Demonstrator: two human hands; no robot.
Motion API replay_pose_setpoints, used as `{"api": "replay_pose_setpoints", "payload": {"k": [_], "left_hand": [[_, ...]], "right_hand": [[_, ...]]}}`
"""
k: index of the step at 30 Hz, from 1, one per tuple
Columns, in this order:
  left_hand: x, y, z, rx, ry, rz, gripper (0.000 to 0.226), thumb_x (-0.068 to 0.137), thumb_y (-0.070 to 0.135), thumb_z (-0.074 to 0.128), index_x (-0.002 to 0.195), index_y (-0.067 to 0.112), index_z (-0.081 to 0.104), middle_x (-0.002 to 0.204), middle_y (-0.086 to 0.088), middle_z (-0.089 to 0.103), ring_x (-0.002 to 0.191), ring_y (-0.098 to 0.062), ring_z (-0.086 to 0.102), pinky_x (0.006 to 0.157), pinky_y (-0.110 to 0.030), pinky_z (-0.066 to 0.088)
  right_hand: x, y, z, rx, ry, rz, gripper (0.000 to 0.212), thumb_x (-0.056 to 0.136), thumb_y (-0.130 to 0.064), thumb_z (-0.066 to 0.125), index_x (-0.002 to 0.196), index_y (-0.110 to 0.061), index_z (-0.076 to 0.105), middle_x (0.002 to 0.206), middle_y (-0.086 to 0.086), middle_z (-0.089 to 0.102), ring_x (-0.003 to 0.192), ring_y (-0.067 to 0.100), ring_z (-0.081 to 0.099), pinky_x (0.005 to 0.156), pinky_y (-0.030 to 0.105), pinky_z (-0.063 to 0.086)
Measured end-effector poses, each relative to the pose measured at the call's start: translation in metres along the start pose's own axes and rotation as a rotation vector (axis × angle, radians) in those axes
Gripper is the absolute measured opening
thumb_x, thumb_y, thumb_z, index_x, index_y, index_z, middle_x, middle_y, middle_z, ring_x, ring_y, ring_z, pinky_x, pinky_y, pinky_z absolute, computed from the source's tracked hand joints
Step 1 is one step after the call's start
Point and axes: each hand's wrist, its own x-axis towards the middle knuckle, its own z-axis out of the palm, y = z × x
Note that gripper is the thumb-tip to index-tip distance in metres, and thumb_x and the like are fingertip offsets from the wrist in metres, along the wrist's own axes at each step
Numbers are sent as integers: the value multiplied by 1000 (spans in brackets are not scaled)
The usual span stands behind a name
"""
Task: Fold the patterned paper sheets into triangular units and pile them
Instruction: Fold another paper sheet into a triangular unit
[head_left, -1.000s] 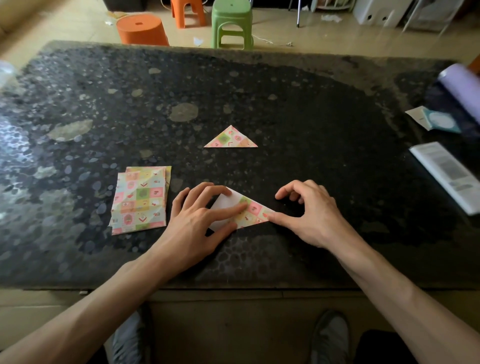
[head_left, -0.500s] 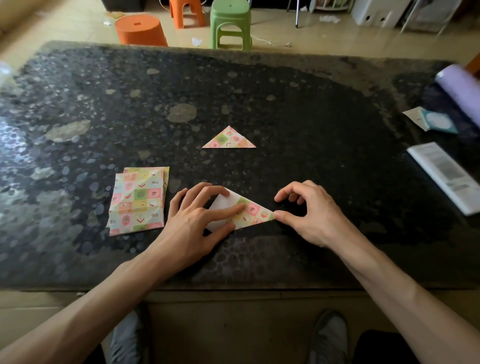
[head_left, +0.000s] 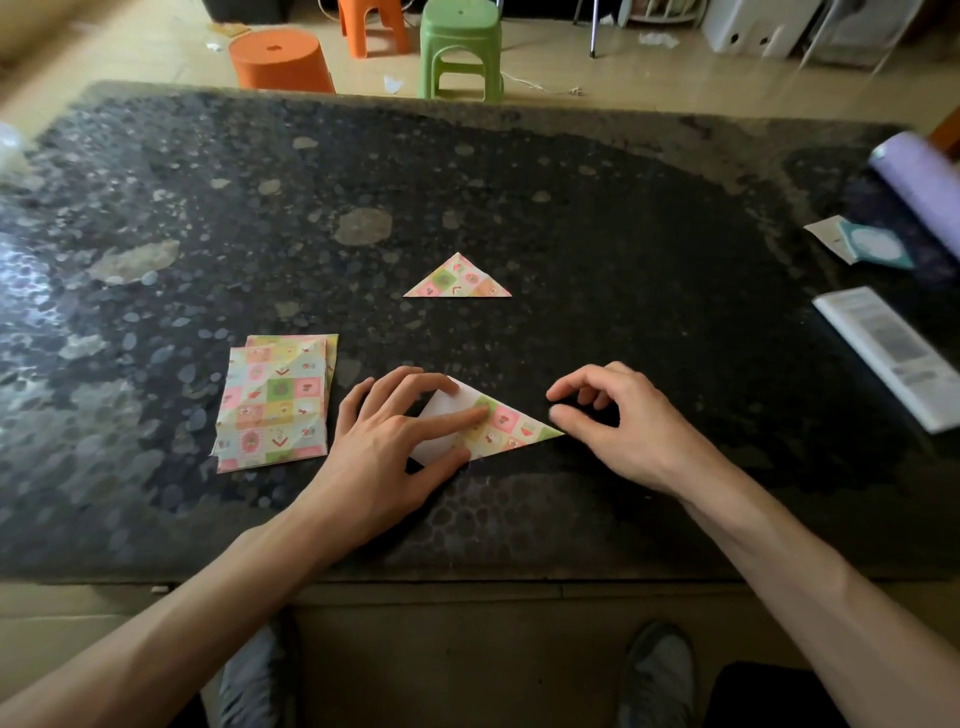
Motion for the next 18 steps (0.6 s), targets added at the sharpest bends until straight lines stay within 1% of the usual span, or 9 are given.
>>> {"api": "replay_pose_setpoints", "payload": {"k": [2, 3, 5, 8, 11, 13, 15, 18], "left_hand": [[0, 1, 1, 1, 4, -4, 46, 94, 65, 41, 137, 58, 54, 145, 23, 41, 148, -6, 24, 123, -53, 19], [0, 1, 1, 2, 6, -4, 46, 93, 65, 42, 137, 58, 55, 145, 23, 41, 148, -7, 24, 122, -53, 19], [0, 1, 1, 0, 12, -7, 46, 93, 64, 42, 137, 58, 55, 145, 22, 42, 148, -8, 25, 122, -51, 18], [0, 2, 0, -4, 10, -12, 46, 93, 64, 42, 137, 57, 55, 146, 23, 41, 149, -7, 24, 123, -48, 16], [1, 0, -2, -15, -5, -4, 43, 95, 62, 51, 137, 55, 56, 146, 25, 40, 148, -5, 23, 124, -48, 16], [3, -4, -8, -29, -36, -6, 45, 94, 59, 58, 139, 54, 55, 147, 27, 39, 147, -4, 25, 124, -46, 17], [4, -8, -14, -51, -67, -6, 52, 90, 58, 61, 141, 52, 53, 147, 26, 40, 145, -4, 30, 123, -45, 20], [5, -12, -22, -81, -83, -17, 62, 87, 55, 68, 145, 48, 50, 148, 23, 42, 141, -5, 37, 120, -42, 27]], "right_hand": [[-4, -2, 9, -62, 34, 16, 40, 79, -70, 71, 108, -45, 59, 108, -17, 47, 110, 7, 44, 96, 31, 37], [-5, -3, 15, -107, 61, 22, 52, 74, -79, 68, 109, -44, 55, 110, -16, 44, 112, 7, 40, 96, 32, 32], [-7, -7, 25, -188, 114, 27, 65, 67, -88, 64, 112, -43, 48, 114, -14, 39, 116, 11, 38, 94, 33, 28], [-7, -9, 32, -250, 138, 40, 71, 65, -90, 63, 113, -43, 43, 115, -12, 34, 119, 14, 37, 94, 34, 29], [-5, -9, 25, -225, 97, 39, 65, 68, -86, 67, 113, -44, 45, 115, -13, 38, 115, 11, 37, 95, 33, 31], [-3, -8, 16, -176, 56, 34, 51, 74, -73, 74, 110, -45, 50, 111, -14, 43, 112, 9, 41, 95, 32, 34], [-2, -6, 7, -114, 31, 27, 39, 79, -57, 80, 107, -46, 55, 106, -16, 46, 111, 10, 47, 99, 36, 42], [-2, -8, 3, -98, 5, 28, 32, 84, -43, 82, 106, -46, 58, 107, -15, 46, 112, 11, 47, 104, 43, 46]]}}
